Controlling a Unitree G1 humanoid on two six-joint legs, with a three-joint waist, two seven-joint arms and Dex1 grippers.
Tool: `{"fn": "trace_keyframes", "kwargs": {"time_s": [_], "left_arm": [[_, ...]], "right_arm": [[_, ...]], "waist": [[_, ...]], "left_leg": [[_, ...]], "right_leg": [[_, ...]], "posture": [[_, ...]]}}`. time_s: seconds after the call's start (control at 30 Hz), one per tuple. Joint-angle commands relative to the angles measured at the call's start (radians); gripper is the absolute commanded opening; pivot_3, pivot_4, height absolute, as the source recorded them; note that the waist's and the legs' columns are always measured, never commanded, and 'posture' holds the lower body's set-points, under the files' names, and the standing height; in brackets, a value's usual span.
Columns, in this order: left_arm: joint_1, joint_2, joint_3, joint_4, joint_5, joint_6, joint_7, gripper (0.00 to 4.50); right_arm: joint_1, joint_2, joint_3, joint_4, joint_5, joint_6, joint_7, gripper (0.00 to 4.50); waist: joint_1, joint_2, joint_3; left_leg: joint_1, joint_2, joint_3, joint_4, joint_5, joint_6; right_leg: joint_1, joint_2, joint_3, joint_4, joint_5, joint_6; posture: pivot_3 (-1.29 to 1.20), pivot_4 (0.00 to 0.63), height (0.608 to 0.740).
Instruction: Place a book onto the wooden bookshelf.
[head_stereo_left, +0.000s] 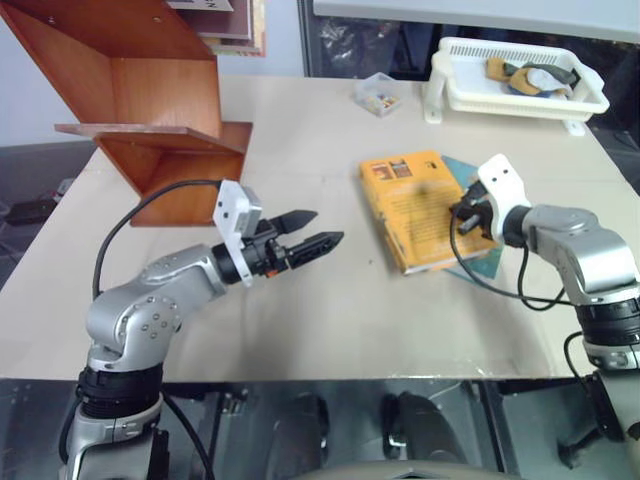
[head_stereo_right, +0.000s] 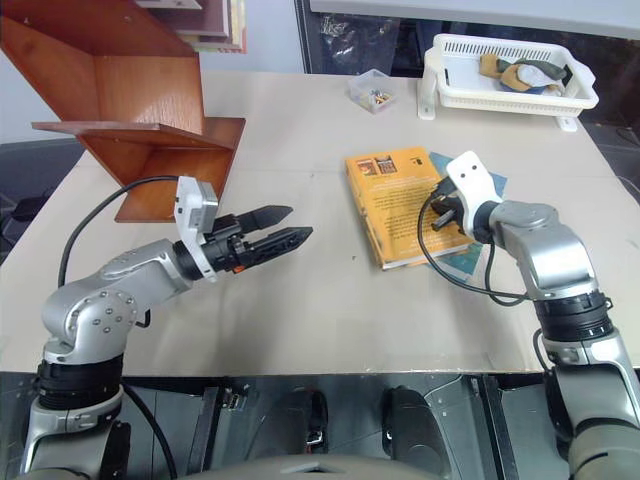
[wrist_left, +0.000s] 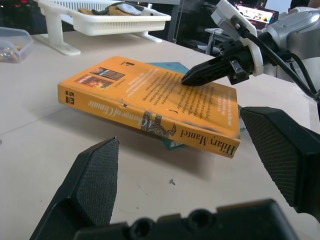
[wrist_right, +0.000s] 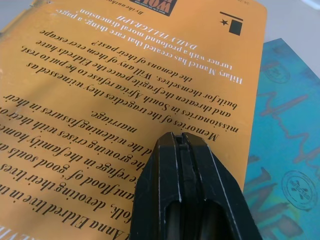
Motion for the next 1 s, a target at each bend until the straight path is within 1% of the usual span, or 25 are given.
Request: {"fn": "trace_keyframes", "kwargs": {"time_s": [0.03, 0.13, 0.17, 0.2, 0.27, 0.3, 0.33, 0.37, 0.4, 0.43, 0.47, 0.5, 0.57, 0.6, 0.67, 0.8, 0.87, 0.93, 1.0], "left_arm": [[-0.034, -0.007, 0.013, 0.011, -0.021, 0.016, 0.007, 4.5], [-0.061, -0.018, 0.02, 0.041, -0.037, 0.034, 0.016, 4.5], [-0.069, -0.021, 0.022, 0.05, -0.04, 0.04, 0.017, 4.5], [-0.077, -0.024, 0.022, 0.06, -0.044, 0.046, 0.018, 4.5], [-0.094, -0.029, 0.016, 0.082, -0.046, 0.055, 0.016, 4.5], [-0.101, -0.03, 0.009, 0.091, -0.042, 0.057, 0.01, 4.5], [-0.107, -0.028, 0.003, 0.101, -0.034, 0.056, -0.001, 4.5], [-0.11, -0.026, -0.001, 0.107, -0.028, 0.055, -0.008, 4.5], [-0.119, -0.027, -0.011, 0.124, -0.02, 0.054, -0.021, 4.5], [-0.131, -0.026, -0.027, 0.145, -0.006, 0.049, -0.038, 4.5], [-0.143, -0.026, -0.041, 0.168, 0.006, 0.045, -0.057, 4.5], [-0.157, -0.028, -0.051, 0.194, 0.013, 0.047, -0.071, 4.5], [-0.181, -0.031, -0.058, 0.239, 0.017, 0.061, -0.09, 4.5], [-0.201, -0.038, -0.06, 0.272, 0.014, 0.082, -0.092, 4.5], [-0.244, -0.056, -0.06, 0.342, 0.003, 0.126, -0.089, 4.5], [-0.337, -0.105, -0.057, 0.486, -0.007, 0.258, -0.046, 4.5], [-0.416, -0.186, -0.015, 0.614, -0.025, 0.324, 0.019, 4.5], [-0.516, -0.278, 0.031, 0.784, -0.017, 0.368, 0.102, 4.5], [-0.602, -0.348, 0.085, 0.936, 0.0, 0.373, 0.174, 4.5]], "right_arm": [[0.049, -0.026, -0.001, -0.016, 0.003, -0.004, 0.038, 0.05], [0.072, -0.024, -0.07, -0.09, 0.029, -0.053, 0.037, 0.05], [0.082, -0.022, -0.1, -0.122, 0.043, -0.053, 0.032, 0.57], [0.093, -0.02, -0.128, -0.159, 0.063, -0.046, 0.031, 0.82], [0.137, -0.017, -0.2, -0.284, 0.117, -0.009, 0.021, 1.67], [0.161, -0.011, -0.236, -0.347, 0.148, 0.016, 0.013, 1.98], [0.185, -0.003, -0.268, -0.411, 0.179, 0.045, 0.001, 2.52], [0.199, 0.002, -0.288, -0.451, 0.201, 0.066, -0.008, 2.94], [0.232, 0.015, -0.328, -0.533, 0.236, 0.096, -0.025, 3.33], [0.283, 0.022, -0.365, -0.634, 0.277, 0.129, -0.035, 3.84], [0.338, 0.026, -0.398, -0.733, 0.318, 0.158, -0.041, 4.21], [0.387, 0.031, -0.424, -0.818, 0.356, 0.184, -0.051, 4.45], [0.447, 0.039, -0.454, -0.924, 0.412, 0.218, -0.077, 4.45], [0.483, 0.032, -0.47, -0.956, 0.473, 0.209, -0.112, 4.45], [0.551, -0.016, -0.475, -0.981, 0.584, 0.156, -0.191, 4.45], [0.663, -0.183, -0.436, -0.984, 0.714, 0.008, -0.35, 4.45], [0.701, -0.23, -0.407, -0.984, 0.746, -0.064, -0.446, 4.45], [0.726, -0.261, -0.355, -0.984, 0.739, -0.119, -0.521, 4.45], [0.741, -0.288, -0.297, -0.984, 0.72, -0.166, -0.585, 4.45]], "waist": [[0.001, 0.0, 0.0], [0.001, 0.0, 0.0], [0.001, 0.0, 0.001], [0.001, 0.0, 0.001], [0.0, 0.001, 0.002], [0.0, 0.001, 0.002], [0.001, 0.002, 0.002], [-0.001, 0.002, 0.002], [-0.002, 0.002, 0.002], [-0.001, 0.002, 0.002], [0.004, 0.002, 0.002], [0.007, 0.002, 0.002], [0.01, 0.002, 0.002], [0.009, 0.002, 0.002], [0.011, 0.002, 0.003], [0.018, 0.001, 0.003], [0.018, 0.001, 0.003], [0.026, -0.001, 0.003], [0.029, -0.001, 0.003]], "left_leg": [[0.0, 0.0, 0.0, 0.0, 0.0, 0.0], [-0.001, 0.0, -0.001, 0.0, 0.0, 0.0], [-0.001, 0.0, 0.0, 0.0, 0.0, 0.0], [-0.001, 0.0, -0.001, 0.0, 0.0, 0.0], [-0.002, 0.0, 0.0, -0.001, 0.0, 0.0], [-0.003, 0.0, 0.0, -0.001, 0.0, 0.0], [-0.004, 0.0, 0.0, -0.001, 0.0, 0.0], [-0.004, 0.0, -0.001, -0.001, 0.0, 0.0], [-0.004, 0.0, -0.001, -0.002, 0.0, 0.0], [-0.004, 0.0, -0.001, -0.002, 0.0, 0.0], [-0.005, 0.0, -0.001, -0.002, 0.0, 0.0], [-0.005, 0.0, -0.003, -0.002, 0.0, 0.0], [-0.006, 0.0, -0.004, -0.002, 0.0, 0.0], [-0.006, 0.0, -0.004, -0.001, 0.0, 0.0], [-0.007, 0.0, -0.005, 0.0, 0.0, 0.0], [-0.006, -0.002, -0.005, 0.002, 0.0, 0.0], [-0.006, -0.002, -0.006, 0.002, 0.0, 0.001], [-0.007, -0.002, -0.008, 0.002, 0.0, 0.001], [-0.012, -0.003, -0.013, 0.005, 0.0, 0.001]], "right_leg": [[0.0, 0.0, 0.0, 0.0, 0.0, 0.0], [0.0, 0.0, -0.001, 0.0, -0.001, 0.001], [0.0, 0.0, -0.001, 0.0, 0.0, 0.002], [-0.001, 0.0, -0.001, 0.0, 0.0, 0.002], [-0.002, 0.0, 0.0, -0.001, 0.001, 0.004], [-0.002, 0.0, 0.0, -0.001, 0.001, 0.003], [-0.003, 0.0, 0.0, -0.001, 0.001, 0.003], [-0.004, 0.0, 0.0, -0.001, 0.002, 0.003], [-0.004, 0.001, 0.0, -0.001, 0.002, 0.003], [-0.004, 0.001, 0.0, -0.001, 0.002, 0.003], [-0.004, 0.001, -0.001, -0.001, 0.001, 0.003], [-0.004, 0.001, -0.002, -0.001, 0.001, 0.003], [-0.004, 0.001, -0.004, -0.002, 0.0, 0.005], [-0.004, 0.001, -0.004, -0.002, -0.001, 0.006], [-0.003, 0.0, -0.004, -0.002, -0.001, 0.005], [-0.002, -0.002, -0.005, -0.001, -0.003, 0.002], [-0.002, -0.002, -0.004, -0.002, -0.003, 0.002], [-0.002, -0.001, -0.006, -0.001, -0.002, 0.003], [-0.002, -0.001, -0.01, -0.002, -0.001, 0.006]], "posture": [[0.0, 0.15, 0.74], [0.0, 0.15, 0.74], [0.0, 0.15, 0.74], [0.0, 0.15, 0.74], [0.0, 0.15, 0.74], [0.0, 0.15, 0.74], [0.0, 0.15, 0.74], [0.0, 0.15, 0.74], [0.0, 0.15, 0.74], [0.0, 0.15, 0.74], [0.0, 0.15, 0.74], [0.0, 0.15, 0.74], [0.0, 0.15, 0.74], [0.0, 0.15, 0.74], [0.0, 0.15, 0.74], [0.0, 0.15, 0.74], [0.0, 0.15, 0.74], [0.0, 0.15, 0.74], [0.0, 0.15, 0.74]]}}
